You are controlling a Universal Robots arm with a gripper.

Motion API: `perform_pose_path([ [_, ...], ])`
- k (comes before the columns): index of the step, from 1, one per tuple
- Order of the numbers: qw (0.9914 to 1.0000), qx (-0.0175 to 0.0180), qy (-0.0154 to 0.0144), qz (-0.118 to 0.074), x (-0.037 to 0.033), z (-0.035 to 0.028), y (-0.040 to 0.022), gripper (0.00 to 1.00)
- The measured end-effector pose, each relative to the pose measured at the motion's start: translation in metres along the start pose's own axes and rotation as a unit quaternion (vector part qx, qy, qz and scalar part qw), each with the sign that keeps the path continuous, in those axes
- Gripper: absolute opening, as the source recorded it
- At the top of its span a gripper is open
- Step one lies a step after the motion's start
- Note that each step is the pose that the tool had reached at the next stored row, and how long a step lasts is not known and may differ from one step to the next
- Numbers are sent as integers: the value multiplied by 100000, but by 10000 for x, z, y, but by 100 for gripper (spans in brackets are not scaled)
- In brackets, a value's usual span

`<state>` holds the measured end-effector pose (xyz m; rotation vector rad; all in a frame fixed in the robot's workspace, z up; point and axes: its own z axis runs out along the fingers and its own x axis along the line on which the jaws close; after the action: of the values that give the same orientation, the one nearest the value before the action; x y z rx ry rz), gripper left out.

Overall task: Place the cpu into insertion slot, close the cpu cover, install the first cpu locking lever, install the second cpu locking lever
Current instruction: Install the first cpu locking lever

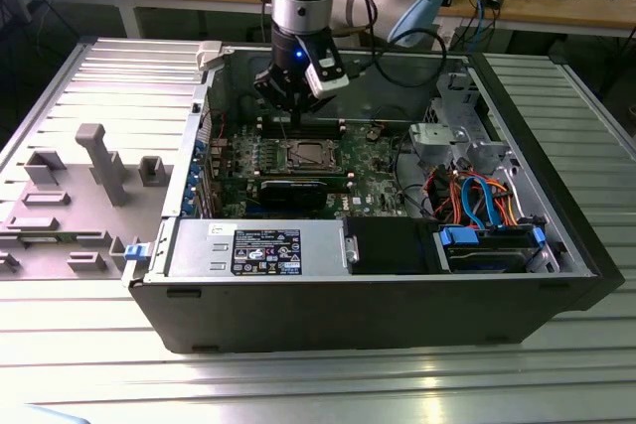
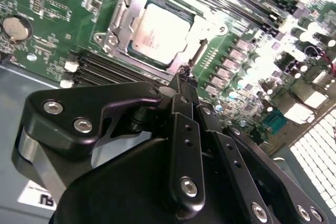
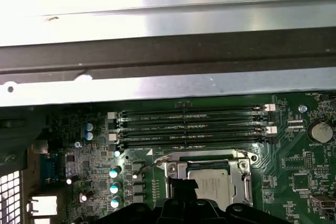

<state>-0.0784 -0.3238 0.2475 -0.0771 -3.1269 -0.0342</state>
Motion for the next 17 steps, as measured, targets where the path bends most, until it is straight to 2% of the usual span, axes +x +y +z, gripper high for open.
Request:
perform_pose_path([
  [5,100000,-63,-309,-7,117,-19,-5,11],
  [9,99997,-151,-770,-29,280,-63,-12,11],
  [12,99995,-184,-991,-30,335,-89,-13,11],
  [14,99991,-195,-1290,-42,404,-128,-14,11],
  [17,99989,-249,-1429,-42,447,-137,-7,11],
])
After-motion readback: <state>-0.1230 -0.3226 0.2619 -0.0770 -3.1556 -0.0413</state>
